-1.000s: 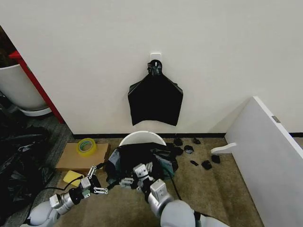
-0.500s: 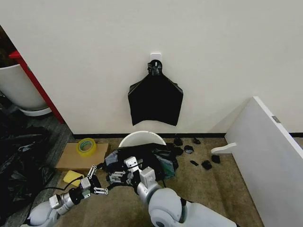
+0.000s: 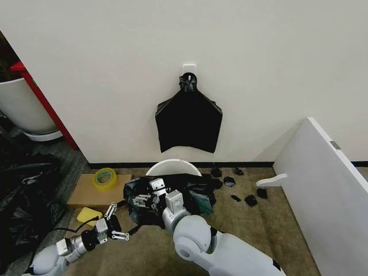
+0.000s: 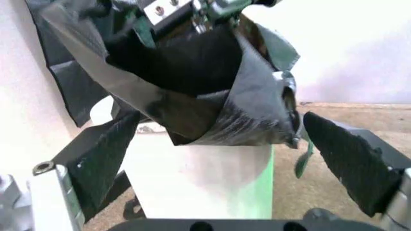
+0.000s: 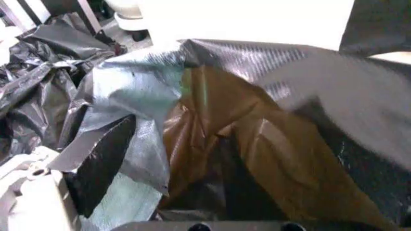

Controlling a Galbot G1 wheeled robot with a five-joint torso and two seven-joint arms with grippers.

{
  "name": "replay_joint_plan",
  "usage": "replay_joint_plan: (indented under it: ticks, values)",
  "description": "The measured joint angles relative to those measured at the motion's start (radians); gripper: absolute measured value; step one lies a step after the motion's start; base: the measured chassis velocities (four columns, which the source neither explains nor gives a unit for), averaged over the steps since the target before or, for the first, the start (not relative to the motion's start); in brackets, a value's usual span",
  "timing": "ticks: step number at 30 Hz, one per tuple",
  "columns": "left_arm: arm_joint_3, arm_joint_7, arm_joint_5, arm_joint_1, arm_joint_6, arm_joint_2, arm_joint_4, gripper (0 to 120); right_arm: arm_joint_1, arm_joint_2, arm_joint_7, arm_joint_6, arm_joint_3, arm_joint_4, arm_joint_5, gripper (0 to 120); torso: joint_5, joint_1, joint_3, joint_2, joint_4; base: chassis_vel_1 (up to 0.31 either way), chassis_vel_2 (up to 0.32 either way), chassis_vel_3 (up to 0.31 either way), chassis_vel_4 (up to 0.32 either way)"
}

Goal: Place the garbage bag over the trash bin.

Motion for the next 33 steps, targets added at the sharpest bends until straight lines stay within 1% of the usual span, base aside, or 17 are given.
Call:
replay_joint_plan:
  ticks: [2,5,10,14,16,18,19,21,23,24,25,26,27,29,31,32,33]
  values:
    - [-0.01,0.022,-0.01,0.0,0.0,0.001,0.005,100,-0.003,-0.003,0.0,0.0,0.001,0.003,-0.002,100,0.0,0.0,0.0,0.0,0.0,0.0,0.0,0.0,0.0]
    - [-0.051,0.104,-0.04,0.0,0.002,0.005,0.018,100,-0.028,-0.017,0.003,0.0,-0.001,0.031,-0.01,100,0.0,0.0,0.0,0.0,0.0,0.0,0.0,0.0,0.0]
    - [-0.116,0.211,-0.052,-0.002,0.016,0.008,0.025,100,-0.081,-0.07,-0.002,0.009,-0.019,0.109,-0.047,100,0.0001,0.0,0.0,0.0,0.0,0.0,0.0,0.0,0.0]
    - [-0.181,0.299,-0.113,0.003,0.05,0.011,0.015,100,-0.147,-0.158,-0.068,0.1,-0.031,0.188,-0.153,100,0.0003,0.0,0.0,0.0,-0.0001,0.0,0.0,0.0,0.0]
    - [-0.193,0.315,-0.124,0.004,0.057,0.011,0.011,100,-0.158,-0.174,-0.09,0.126,-0.029,0.199,-0.176,100,0.0003,0.0,0.0,0.0,-0.0001,0.0,0.0,0.0,0.0]
    - [-0.234,0.358,-0.147,0.01,0.076,0.006,0.001,100,-0.184,-0.219,-0.168,0.205,-0.013,0.224,-0.244,100,0.0004,0.0,0.0,0.0,-0.0003,0.0,0.0,0.0,0.0]
    - [-0.268,0.388,-0.162,0.017,0.089,-0.002,-0.009,100,-0.201,-0.254,-0.247,0.281,0.011,0.241,-0.295,100,0.0004,0.0,0.0,0.0,-0.0002,0.0,0.0,0.0,0.0]
    - [-0.312,0.414,-0.181,0.028,0.105,-0.015,-0.025,100,-0.211,-0.292,-0.347,0.382,0.056,0.253,-0.328,100,0.0002,0.0,0.0,0.0,-0.0001,0.0,0.0,0.0,0.0]
    - [-0.322,0.416,-0.185,0.031,0.108,-0.018,-0.029,100,-0.211,-0.301,-0.374,0.407,0.069,0.254,-0.331,100,0.0002,0.0,0.0,0.0,-0.0001,0.0,0.0,0.0,0.0]
    - [-0.362,0.421,-0.207,0.043,0.119,-0.031,-0.044,100,-0.198,-0.332,-0.518,0.516,0.141,0.25,-0.326,100,0.0005,0.0,0.0,0.0,0.0,0.0,0.0,0.0,0.0]
    - [-0.38,0.422,-0.221,0.046,0.123,-0.037,-0.048,100,-0.183,-0.345,-0.592,0.554,0.178,0.242,-0.311,100,0.0003,0.0,0.0,0.0,0.0001,0.0,0.0,0.0,0.0]
    - [-0.391,0.422,-0.23,0.047,0.124,-0.04,-0.048,100,-0.174,-0.35,-0.625,0.566,0.195,0.238,-0.301,100,0.0002,0.0,0.0,0.0,-0.0001,0.0,0.0,0.0,0.0]
    - [-0.412,0.422,-0.253,0.044,0.126,-0.044,-0.044,100,-0.14,-0.358,-0.67,0.571,0.23,0.226,-0.275,100,-0.0001,0.0,0.0,0.0,0.0001,0.0,0.0,0.0,0.0]
    - [-0.418,0.42,-0.262,0.043,0.126,-0.045,-0.04,100,-0.127,-0.359,-0.672,0.565,0.238,0.223,-0.268,100,0.0001,0.0,0.0,0.0,-0.0001,0.0,0.0,0.0,0.0]
    - [-0.434,0.367,-0.315,0.035,0.123,-0.051,-0.019,100,-0.04,-0.351,-0.597,0.446,0.258,0.201,-0.213,100,0.0003,0.0,0.0,0.0,-0.0003,0.0,0.0,0.0,0.0]
    - [-0.435,0.315,-0.341,0.033,0.114,-0.054,-0.006,100,0.023,-0.335,-0.516,0.341,0.255,0.178,-0.165,100,-0.0002,0.0,0.0,0.0,-0.0002,0.0,0.0,0.0,0.0]
    - [-0.435,0.292,-0.347,0.033,0.11,-0.055,-0.002,100,0.046,-0.329,-0.487,0.305,0.251,0.168,-0.147,100,-0.0001,0.0,0.0,0.0,-0.0003,0.0,0.0,0.0,0.0]
